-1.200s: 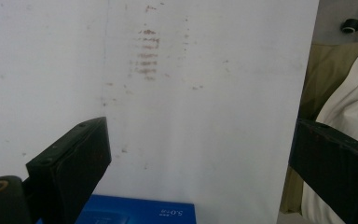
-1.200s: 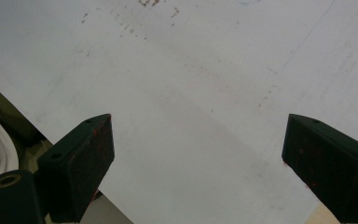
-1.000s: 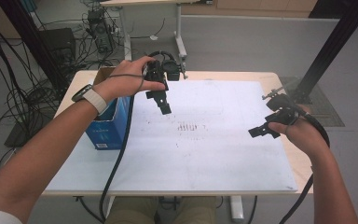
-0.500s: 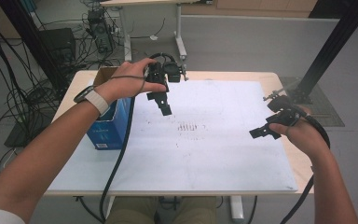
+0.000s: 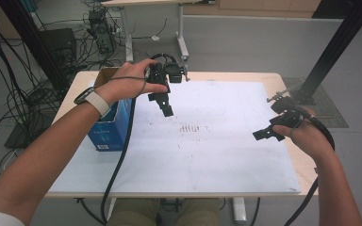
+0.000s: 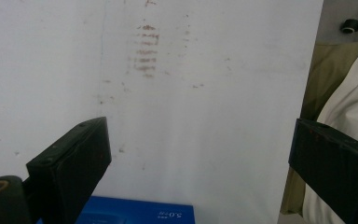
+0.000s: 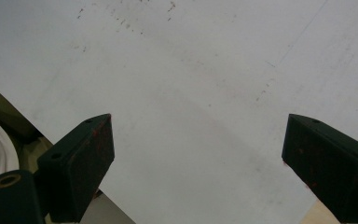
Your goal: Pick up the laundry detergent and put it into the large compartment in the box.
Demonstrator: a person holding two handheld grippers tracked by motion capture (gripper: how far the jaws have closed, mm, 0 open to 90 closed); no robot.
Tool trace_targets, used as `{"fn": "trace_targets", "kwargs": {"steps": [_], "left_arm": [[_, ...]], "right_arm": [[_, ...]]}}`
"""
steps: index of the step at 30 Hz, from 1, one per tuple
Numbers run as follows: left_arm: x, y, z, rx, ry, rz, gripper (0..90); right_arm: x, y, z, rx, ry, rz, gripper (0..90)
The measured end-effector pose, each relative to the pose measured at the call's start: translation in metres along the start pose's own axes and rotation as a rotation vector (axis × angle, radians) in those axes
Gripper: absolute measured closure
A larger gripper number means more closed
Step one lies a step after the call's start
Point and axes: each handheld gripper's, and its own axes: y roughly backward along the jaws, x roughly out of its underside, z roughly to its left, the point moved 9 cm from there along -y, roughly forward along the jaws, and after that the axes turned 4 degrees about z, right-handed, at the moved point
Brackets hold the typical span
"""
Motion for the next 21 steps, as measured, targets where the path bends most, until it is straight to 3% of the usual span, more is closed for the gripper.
{"fn": "trace_targets", "kwargs": {"steps": [21], "left_arm": [[0.0008,-0.002,0.0,0.006,0.007,0.002,6.0]], "right_arm": [[0.0039,0.0002,0.0,0.002,-0.005,-0.002,9.2]]}}
